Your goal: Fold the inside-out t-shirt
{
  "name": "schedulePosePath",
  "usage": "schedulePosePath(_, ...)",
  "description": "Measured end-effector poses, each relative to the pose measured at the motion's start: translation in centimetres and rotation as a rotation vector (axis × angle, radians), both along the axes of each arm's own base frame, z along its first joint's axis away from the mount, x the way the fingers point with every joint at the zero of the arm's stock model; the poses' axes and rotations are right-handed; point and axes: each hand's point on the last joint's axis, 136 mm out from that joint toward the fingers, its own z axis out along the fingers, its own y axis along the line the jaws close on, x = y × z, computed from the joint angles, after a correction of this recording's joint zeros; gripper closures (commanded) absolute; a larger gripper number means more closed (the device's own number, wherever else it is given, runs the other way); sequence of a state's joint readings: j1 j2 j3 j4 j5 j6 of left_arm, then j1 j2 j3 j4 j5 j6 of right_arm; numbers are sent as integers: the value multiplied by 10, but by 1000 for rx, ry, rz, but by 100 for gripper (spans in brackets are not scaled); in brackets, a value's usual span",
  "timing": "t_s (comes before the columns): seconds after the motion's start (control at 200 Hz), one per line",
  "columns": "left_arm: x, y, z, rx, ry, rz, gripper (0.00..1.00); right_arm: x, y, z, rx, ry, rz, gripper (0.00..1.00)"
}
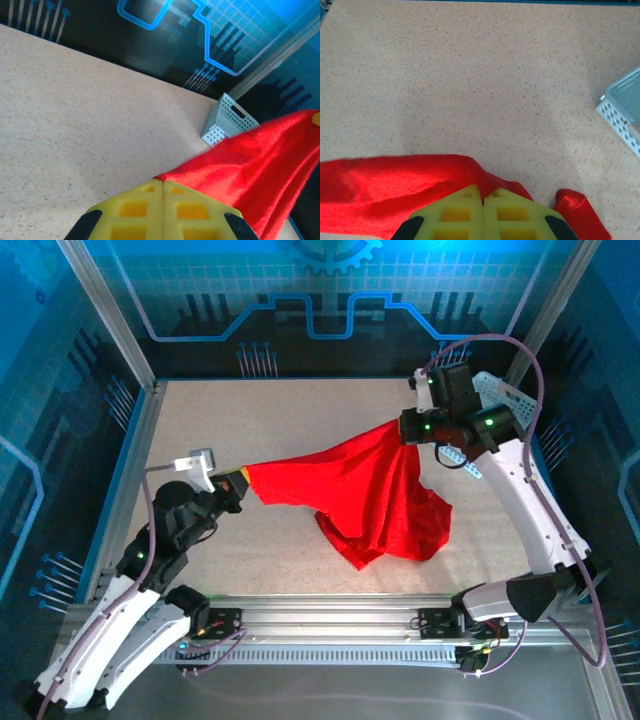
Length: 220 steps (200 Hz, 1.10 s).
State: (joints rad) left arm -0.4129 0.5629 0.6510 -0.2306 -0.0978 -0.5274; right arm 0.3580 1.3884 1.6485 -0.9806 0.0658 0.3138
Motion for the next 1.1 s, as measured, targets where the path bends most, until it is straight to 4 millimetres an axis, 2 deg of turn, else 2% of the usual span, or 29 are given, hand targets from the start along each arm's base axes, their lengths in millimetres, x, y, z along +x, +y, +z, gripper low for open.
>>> schedulePosePath(0.125, -2, 9, -22, 27, 35, 44, 100, -6, -12, -12, 16, 32, -18, 98)
schedulePosePath(0.255, 1, 17, -52, 58, 120, 96, 100, -10, -10, -44, 30, 121, -2, 100)
schedulePosePath(0.425, 10, 33, -92, 116, 270, 213, 100, 13, 12, -95, 39, 248, 30, 100)
schedulePosePath(0.565, 12, 50, -137, 177, 438, 304, 100, 28, 41, -146, -5, 349, 77, 100)
schedulePosePath(0.645, 7, 58, -158, 201, 507, 336, 100, 37, 59, -166, -36, 384, 105, 100)
schedulePosePath(0.795, -2, 70, -183, 213, 584, 381, 100, 65, 81, -180, -59, 374, 123, 98)
schedulePosePath(1.005, -2, 75, -186, 193, 602, 411, 100, 110, 100, -187, -33, 347, 136, 87)
schedulePosePath(1.055, -1, 76, -188, 196, 611, 415, 100, 118, 103, -188, -12, 351, 141, 82)
schedulePosePath(1.1, -2, 77, -191, 199, 625, 418, 100, 128, 103, -190, 10, 351, 137, 71)
